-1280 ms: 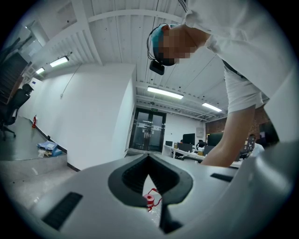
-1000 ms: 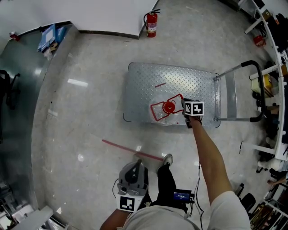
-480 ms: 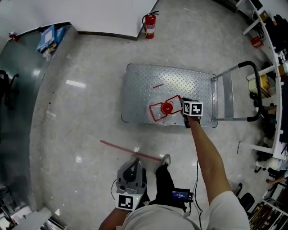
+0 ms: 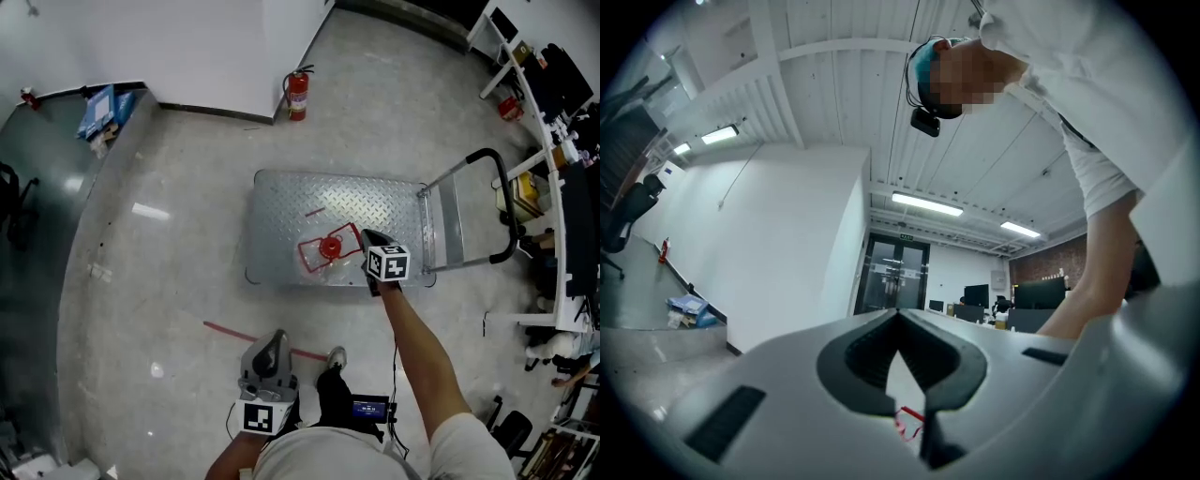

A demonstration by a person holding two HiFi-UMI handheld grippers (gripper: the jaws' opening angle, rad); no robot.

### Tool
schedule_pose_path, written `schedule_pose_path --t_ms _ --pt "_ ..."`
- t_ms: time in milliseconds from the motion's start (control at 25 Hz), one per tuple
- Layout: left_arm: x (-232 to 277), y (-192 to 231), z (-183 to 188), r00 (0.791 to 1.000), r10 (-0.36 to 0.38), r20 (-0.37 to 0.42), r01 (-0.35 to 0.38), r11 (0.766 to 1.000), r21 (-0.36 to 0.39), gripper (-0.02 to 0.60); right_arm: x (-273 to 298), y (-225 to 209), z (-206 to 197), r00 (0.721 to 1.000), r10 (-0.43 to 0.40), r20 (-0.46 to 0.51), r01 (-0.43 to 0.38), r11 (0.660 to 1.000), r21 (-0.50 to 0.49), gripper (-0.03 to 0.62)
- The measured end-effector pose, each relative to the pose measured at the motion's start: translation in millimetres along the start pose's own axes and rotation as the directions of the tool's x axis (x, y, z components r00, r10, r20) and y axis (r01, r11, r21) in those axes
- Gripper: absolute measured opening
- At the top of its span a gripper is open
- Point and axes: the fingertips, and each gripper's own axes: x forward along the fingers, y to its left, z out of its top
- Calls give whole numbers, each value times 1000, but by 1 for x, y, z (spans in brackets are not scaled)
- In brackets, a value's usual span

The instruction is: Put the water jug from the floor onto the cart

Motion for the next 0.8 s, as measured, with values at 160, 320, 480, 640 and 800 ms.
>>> schedule_pose_path --t_ms 160,320,480,640,800 --pt "-6 -6 15 1000 -1 18 1 1000 4 3 -58 22 24 990 0 144 5 999 -35 12" --pt "-12 -10 28 998 2 64 -4 1000 26 3 -122 45 38 959 -11 284 28 998 -56 12" --pt "-13 -16 40 996 -9 91 7 1000 21 3 -183 71 44 911 -19 412 53 996 -71 12" --pt "-12 -25 52 993 -25 113 24 1000 18 3 -244 103 44 847 -14 531 87 990 -112 12" --pt "-14 -40 52 992 -37 120 35 999 13 3 -292 131 27 801 12 599 98 984 -151 12"
